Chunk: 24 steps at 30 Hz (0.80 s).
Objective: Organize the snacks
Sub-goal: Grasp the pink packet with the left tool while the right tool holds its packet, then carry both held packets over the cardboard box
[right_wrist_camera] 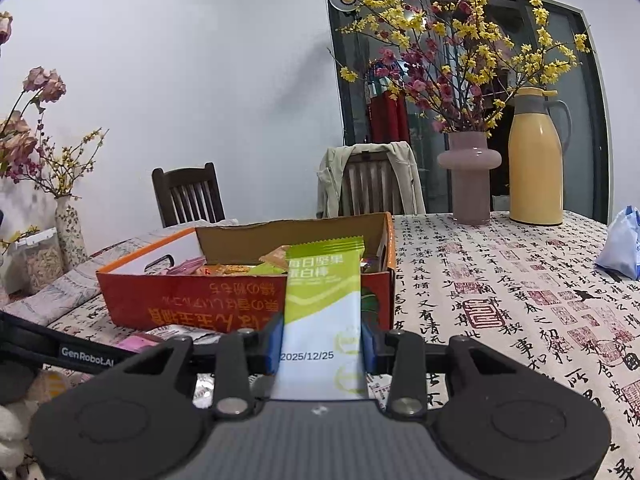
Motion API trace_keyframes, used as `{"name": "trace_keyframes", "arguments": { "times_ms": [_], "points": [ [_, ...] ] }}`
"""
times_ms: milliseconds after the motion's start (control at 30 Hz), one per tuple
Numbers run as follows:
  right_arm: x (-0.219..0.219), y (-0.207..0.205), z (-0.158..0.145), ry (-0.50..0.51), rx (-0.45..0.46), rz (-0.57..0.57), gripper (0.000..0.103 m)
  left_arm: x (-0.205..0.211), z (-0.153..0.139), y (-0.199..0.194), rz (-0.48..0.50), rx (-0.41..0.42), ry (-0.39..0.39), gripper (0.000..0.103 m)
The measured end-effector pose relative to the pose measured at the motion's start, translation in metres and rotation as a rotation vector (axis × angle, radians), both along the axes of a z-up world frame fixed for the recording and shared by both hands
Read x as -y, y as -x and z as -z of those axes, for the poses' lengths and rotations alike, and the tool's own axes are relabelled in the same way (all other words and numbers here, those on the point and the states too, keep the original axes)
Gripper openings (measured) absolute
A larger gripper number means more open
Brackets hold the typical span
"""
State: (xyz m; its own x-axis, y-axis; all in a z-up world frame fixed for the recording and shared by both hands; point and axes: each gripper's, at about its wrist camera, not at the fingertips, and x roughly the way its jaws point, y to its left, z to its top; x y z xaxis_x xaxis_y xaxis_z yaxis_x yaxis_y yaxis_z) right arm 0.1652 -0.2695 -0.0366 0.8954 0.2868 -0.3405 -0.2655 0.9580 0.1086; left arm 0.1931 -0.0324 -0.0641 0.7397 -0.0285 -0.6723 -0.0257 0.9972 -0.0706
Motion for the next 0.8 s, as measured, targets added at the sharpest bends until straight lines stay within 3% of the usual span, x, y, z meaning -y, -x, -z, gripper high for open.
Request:
{"name": "trace_keyframes", "arguments": {
  "times_ms": [300, 800],
  "points": [
    [-0.002, 0.008, -0.007, 0.008, 0.011, 0.005, 0.037, -0.016, -0.019, 0.019, -0.019, 0.067, 0.001, 0.063],
    [-0.027, 0.0, -0.052, 0.016, 0.102, -0.035, 0.037, -0.022, -0.079, 0.021, -0.026, 0.242, -0.017, 0.063]
  ]
}}
